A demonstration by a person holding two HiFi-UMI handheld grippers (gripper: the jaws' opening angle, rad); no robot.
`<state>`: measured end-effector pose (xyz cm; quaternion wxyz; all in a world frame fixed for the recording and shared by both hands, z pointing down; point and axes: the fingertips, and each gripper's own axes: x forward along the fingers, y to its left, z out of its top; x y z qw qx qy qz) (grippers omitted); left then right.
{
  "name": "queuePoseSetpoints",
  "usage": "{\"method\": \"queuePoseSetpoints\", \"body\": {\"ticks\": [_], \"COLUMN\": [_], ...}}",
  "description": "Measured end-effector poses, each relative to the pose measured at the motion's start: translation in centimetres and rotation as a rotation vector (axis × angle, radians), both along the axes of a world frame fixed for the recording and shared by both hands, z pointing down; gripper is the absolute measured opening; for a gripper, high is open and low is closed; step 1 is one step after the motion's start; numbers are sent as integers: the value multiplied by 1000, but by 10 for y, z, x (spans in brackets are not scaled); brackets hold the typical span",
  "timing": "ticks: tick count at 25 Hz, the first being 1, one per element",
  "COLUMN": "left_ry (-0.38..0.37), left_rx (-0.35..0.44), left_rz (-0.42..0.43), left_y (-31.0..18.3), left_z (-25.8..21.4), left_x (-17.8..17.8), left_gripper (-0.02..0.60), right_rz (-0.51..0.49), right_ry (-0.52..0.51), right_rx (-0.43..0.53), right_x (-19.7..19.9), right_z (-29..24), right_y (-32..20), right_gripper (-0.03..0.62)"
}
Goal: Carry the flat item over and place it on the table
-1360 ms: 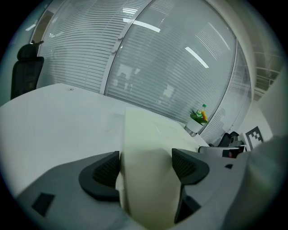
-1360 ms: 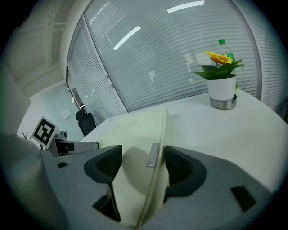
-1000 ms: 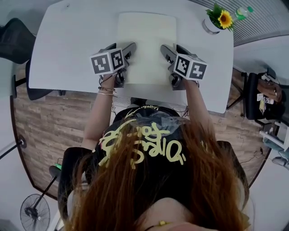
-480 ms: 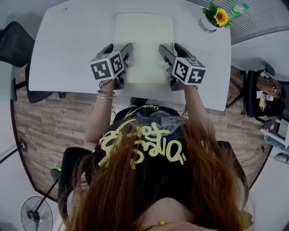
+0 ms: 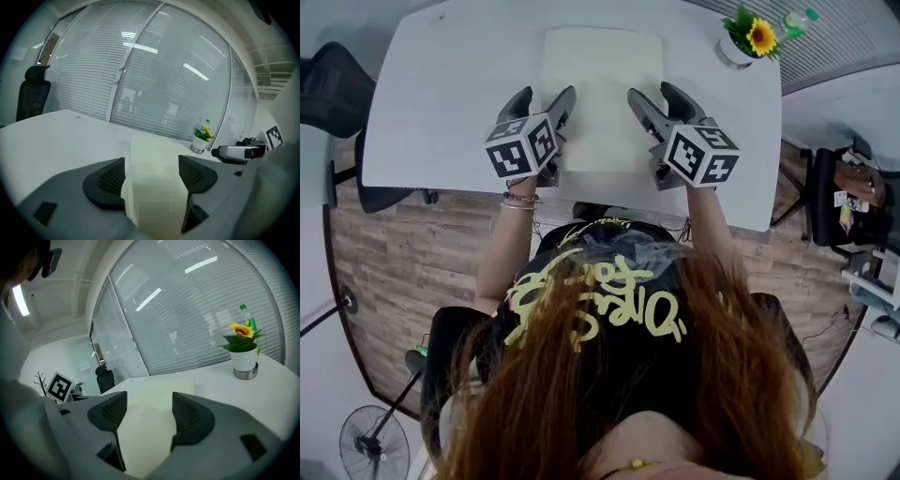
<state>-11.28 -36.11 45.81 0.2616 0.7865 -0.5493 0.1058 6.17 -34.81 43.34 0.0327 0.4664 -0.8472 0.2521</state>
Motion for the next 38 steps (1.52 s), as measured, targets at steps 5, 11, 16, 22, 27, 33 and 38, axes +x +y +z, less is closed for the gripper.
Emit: {"method": "queuePoseSetpoints", "body": {"ticks": [5,11,16,22,27,33,38], "left_ry": [16,14,17,0,18,17,27], "left_rx": [74,168,236,296,319,347,382], "left_rz": [16,63,115,145,154,164,162], "left_y": [1,3,7,14,16,21,24], "left_z": [-27,-63,-92,-116,-127,-136,-149], "left_x": [3,15,28,36,38,40,40], "left_gripper": [356,354,354,351,350,348,343], "right_rz": [-32,-59,-69,-74,-77,-69,-72], "right_ry": [-12,-9,9,-10,-28,-48,-63], "right_rx": [86,186,243,290,341,369,391], "right_x": [-5,-10,-10,-8,-6,-2,-2], "right_z": [-35,-70,-88,-107,-126,-142,-152], "right_y": [6,11,14,20,23,28,31], "right_gripper": [305,305,305,305,305,305,305]}}
